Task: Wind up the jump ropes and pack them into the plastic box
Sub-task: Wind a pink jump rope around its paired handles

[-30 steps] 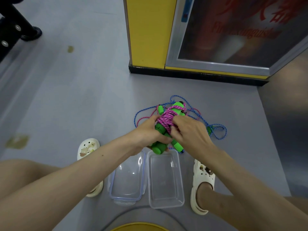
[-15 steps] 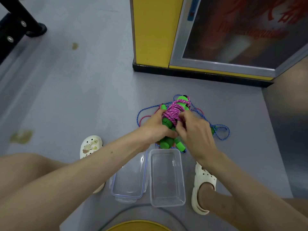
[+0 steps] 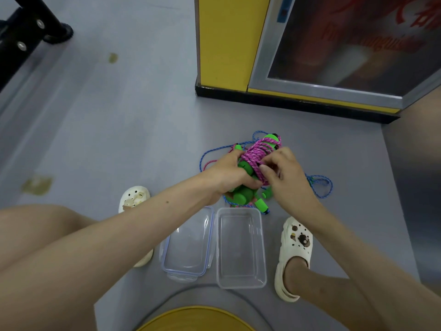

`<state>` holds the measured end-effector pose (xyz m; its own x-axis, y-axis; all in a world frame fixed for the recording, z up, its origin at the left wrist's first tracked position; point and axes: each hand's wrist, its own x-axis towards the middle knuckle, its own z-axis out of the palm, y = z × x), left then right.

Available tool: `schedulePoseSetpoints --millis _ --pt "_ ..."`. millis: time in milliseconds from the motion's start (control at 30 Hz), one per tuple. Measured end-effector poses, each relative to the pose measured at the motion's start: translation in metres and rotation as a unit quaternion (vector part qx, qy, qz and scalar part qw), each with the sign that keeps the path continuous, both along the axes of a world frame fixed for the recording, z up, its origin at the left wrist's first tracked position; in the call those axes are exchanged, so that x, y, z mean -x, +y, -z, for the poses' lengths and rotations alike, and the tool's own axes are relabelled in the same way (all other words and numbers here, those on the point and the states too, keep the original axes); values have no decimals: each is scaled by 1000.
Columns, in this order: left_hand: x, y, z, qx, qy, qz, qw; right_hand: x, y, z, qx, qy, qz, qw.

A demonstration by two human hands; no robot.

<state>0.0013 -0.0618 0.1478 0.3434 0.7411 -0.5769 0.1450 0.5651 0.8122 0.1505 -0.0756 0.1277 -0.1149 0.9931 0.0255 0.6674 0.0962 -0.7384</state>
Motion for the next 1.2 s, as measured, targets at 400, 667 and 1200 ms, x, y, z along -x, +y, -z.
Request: schedulePoseSetpoints --millis 400,667,1200 --pt "11 3 0 -13 2 40 999 -5 2 -1 32 21 -21 999" --pt "14 -3 3 13 -38 87 995 -7 1 -5 55 42 -36 997" --pt "3 -4 5 49 -92 -8 995 10 -4 0 -43 -48 13 998"
